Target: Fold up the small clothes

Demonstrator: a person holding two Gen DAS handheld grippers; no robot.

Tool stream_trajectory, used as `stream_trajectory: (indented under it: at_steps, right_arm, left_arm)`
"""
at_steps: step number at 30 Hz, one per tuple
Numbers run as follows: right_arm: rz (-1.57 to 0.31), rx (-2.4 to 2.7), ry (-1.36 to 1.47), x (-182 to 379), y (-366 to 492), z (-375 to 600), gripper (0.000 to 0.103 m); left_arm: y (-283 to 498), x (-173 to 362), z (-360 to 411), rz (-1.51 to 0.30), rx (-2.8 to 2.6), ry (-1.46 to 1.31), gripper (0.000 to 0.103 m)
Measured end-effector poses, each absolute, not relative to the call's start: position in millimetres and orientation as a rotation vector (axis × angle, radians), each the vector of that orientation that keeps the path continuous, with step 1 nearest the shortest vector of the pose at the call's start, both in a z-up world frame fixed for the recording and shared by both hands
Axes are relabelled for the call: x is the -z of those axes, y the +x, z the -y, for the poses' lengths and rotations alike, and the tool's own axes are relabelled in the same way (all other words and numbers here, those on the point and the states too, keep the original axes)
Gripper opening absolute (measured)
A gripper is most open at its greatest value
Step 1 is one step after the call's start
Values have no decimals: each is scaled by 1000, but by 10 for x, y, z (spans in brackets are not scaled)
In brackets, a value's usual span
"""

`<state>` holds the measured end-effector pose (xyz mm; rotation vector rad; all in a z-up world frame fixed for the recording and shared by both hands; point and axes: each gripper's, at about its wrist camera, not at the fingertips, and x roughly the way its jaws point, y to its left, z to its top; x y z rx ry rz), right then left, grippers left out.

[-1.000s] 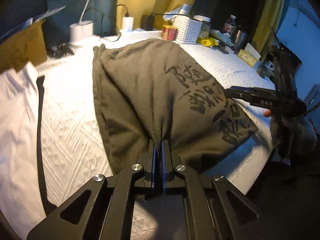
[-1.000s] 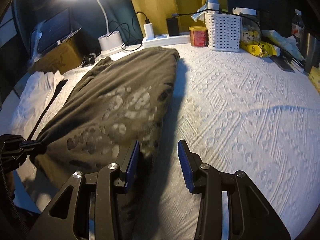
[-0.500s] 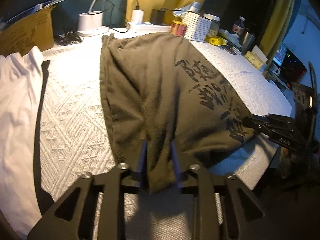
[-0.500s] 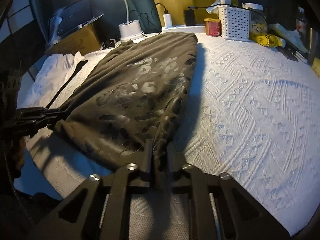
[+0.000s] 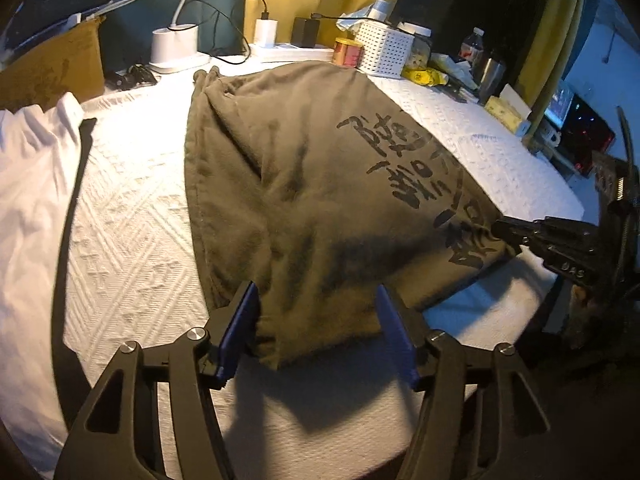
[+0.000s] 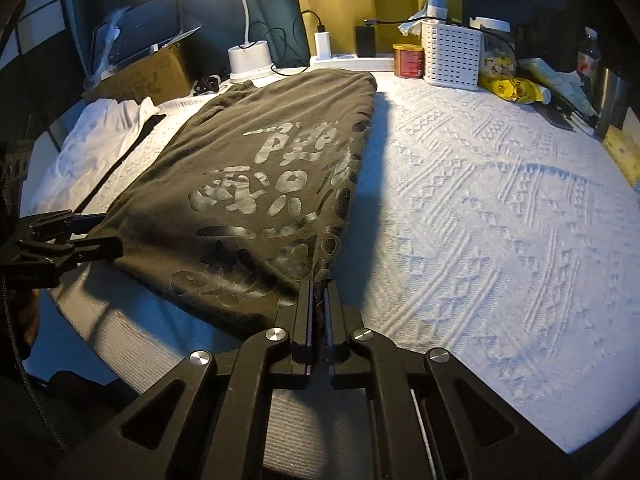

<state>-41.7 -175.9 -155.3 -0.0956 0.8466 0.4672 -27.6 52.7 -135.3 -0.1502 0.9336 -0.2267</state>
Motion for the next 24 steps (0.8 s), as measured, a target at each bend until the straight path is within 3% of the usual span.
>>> stream_trajectory:
  at_steps: [19, 24]
  right_arm:
    - [-913, -504, -59, 1591, -385, 1901, 6]
    - [-918, -511, -74, 1573, -314, 1949, 31]
  left_arm:
    - [-166, 1222, -401, -945, 219, -111, 62]
    - [-50, 1143, -383, -932, 212, -98, 62]
